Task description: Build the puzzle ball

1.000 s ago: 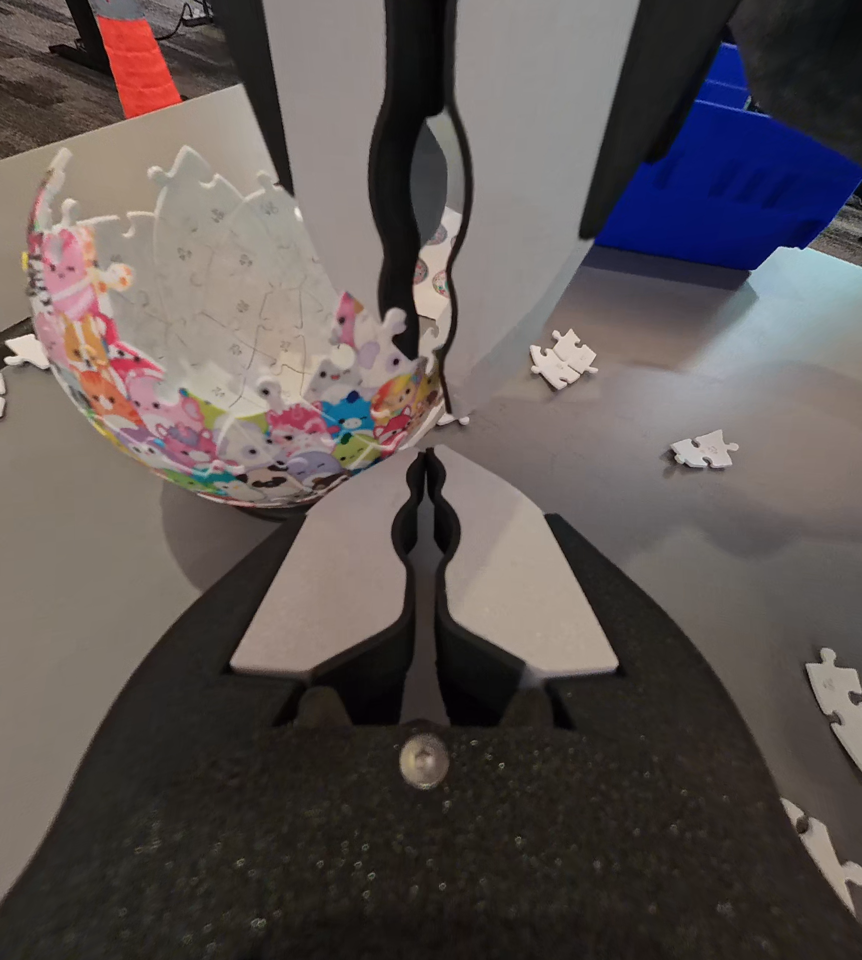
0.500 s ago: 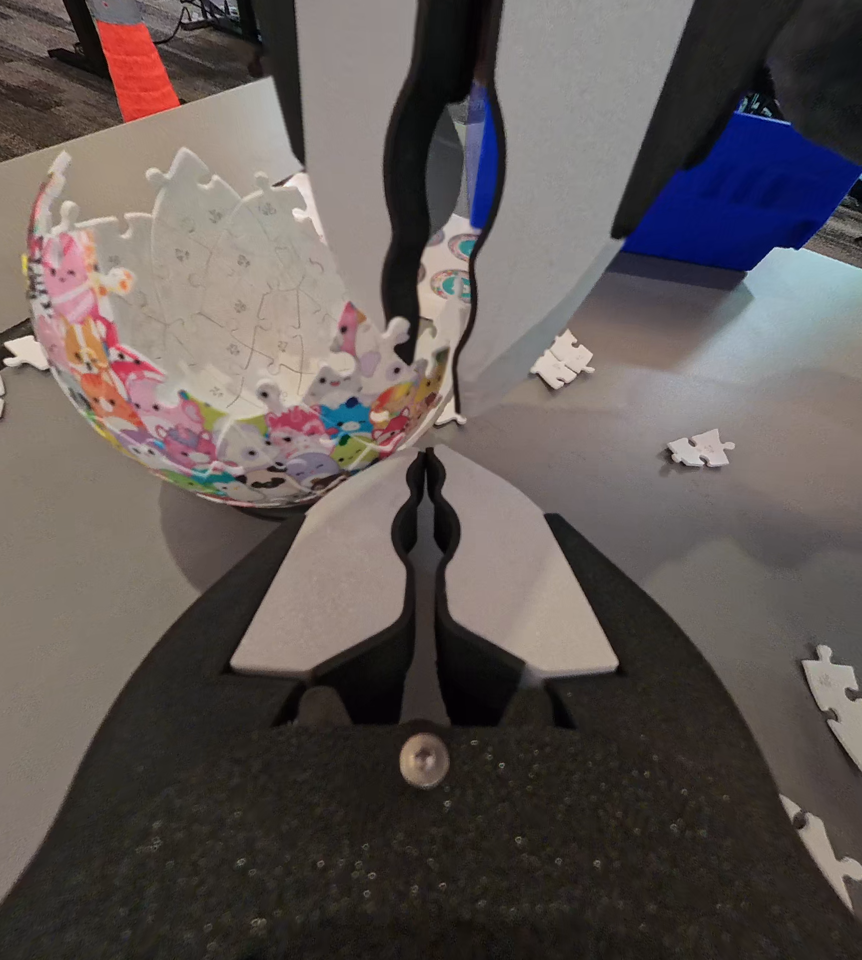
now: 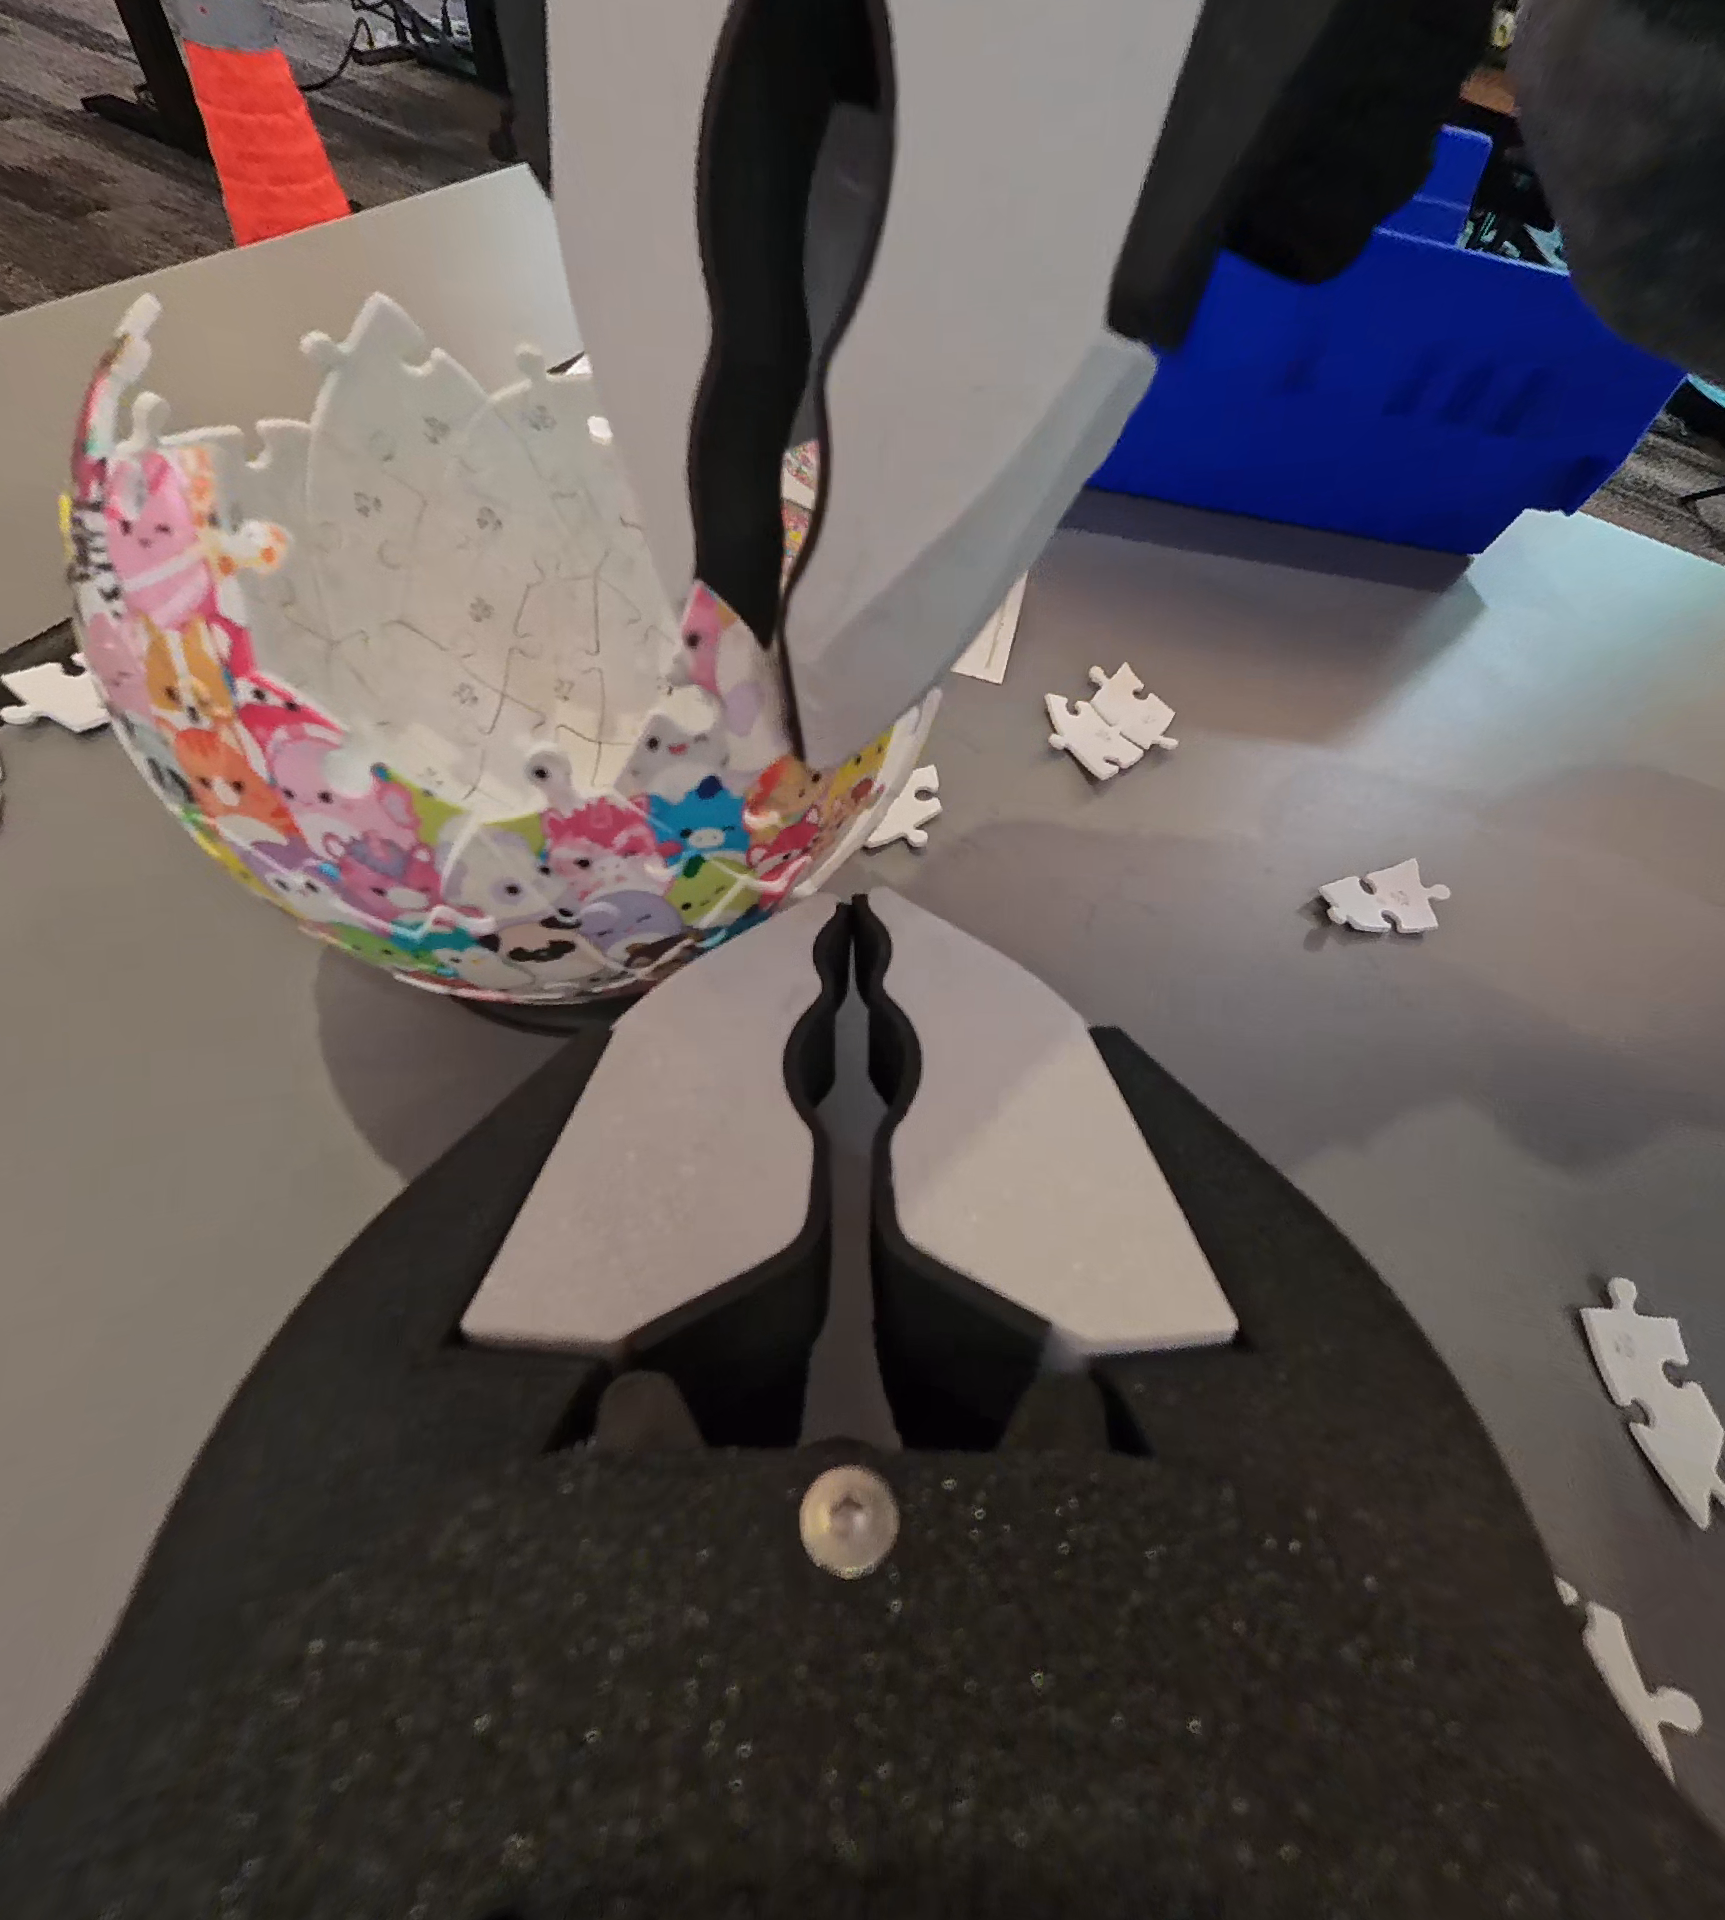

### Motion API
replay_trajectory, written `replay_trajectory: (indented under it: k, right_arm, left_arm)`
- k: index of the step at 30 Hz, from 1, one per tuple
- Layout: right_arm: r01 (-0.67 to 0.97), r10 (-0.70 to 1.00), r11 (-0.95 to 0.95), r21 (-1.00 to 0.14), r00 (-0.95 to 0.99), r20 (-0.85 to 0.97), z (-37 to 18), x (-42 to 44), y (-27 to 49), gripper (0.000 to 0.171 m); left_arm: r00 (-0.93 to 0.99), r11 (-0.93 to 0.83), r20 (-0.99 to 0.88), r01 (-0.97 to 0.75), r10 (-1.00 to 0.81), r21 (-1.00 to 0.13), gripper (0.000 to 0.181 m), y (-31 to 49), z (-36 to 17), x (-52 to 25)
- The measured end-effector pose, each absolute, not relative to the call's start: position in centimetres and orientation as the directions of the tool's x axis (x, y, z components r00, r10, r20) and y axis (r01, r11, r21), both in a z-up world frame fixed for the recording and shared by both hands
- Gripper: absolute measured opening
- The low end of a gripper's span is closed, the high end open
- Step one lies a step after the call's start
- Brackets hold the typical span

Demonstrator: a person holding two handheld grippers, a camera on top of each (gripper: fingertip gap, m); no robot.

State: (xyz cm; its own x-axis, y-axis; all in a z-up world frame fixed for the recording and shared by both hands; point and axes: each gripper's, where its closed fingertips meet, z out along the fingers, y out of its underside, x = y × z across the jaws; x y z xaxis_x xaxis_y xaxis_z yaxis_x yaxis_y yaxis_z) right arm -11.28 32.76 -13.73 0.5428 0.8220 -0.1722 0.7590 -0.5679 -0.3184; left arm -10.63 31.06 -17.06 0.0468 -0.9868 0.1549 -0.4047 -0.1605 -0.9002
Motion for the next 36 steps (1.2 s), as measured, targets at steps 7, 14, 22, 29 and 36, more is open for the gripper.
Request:
replay_trajectory:
  k: [7,14,22,29,36]
  right_arm:
    - [0.754,0.818,-0.574,-0.320,0.540,-0.196,-13.8,-11.5,32.6,0.008]
    - [0.799,0.857,-0.515,-0.309,0.482,-0.181,-13.7,-11.4,32.5,0.006]
    - [0.811,0.867,-0.496,-0.310,0.441,-0.233,-13.6,-11.5,32.5,0.004]
    - [0.756,0.836,-0.546,-0.361,0.463,-0.295,-13.3,-11.5,32.6,0.004]
    - [0.727,0.839,-0.544,-0.418,0.469,-0.277,-13.0,-11.2,32.4,0.003]
  left_arm:
    - [0.045,-0.164,0.159,-0.405,-0.986,-0.899,0.000,31.1,-17.1,-10.6]
    - [0.041,-0.171,0.168,-0.402,-0.985,-0.900,0.000,31.0,-17.0,-10.6]
    - [0.039,-0.179,0.178,-0.398,-0.983,-0.900,0.000,31.1,-17.0,-10.7]
    - [0.034,-0.205,0.208,-0.371,-0.978,-0.906,0.000,31.3,-16.6,-11.0]
    - [0.003,-0.194,0.205,-0.330,-0.979,-0.924,0.001,31.0,-15.6,-11.2]
